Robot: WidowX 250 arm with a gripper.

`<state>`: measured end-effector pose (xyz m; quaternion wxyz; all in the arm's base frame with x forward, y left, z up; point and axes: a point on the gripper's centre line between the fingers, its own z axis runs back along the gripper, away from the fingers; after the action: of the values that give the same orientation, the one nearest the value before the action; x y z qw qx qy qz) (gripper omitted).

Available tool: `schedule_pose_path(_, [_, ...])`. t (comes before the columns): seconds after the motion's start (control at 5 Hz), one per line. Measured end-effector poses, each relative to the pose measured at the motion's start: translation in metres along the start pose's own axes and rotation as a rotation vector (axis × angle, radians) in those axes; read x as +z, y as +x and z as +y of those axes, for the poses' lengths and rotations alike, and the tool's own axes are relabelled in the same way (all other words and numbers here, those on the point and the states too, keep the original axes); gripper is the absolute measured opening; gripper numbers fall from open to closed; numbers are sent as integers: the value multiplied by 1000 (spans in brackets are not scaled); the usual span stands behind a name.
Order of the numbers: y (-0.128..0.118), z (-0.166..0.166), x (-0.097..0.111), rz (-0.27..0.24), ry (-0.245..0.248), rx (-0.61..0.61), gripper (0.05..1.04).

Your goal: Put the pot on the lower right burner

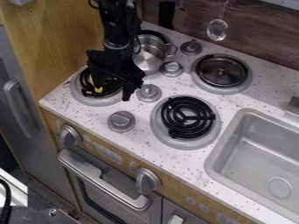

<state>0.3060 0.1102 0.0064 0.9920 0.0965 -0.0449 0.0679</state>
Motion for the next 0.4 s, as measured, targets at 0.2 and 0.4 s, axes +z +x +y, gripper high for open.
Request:
schedule_pose_path(0.2, [-8,-3,-10,40,-6,-7,999])
schedule_pose_path(0.4, [18,-18,-16,21,-5,-56,999])
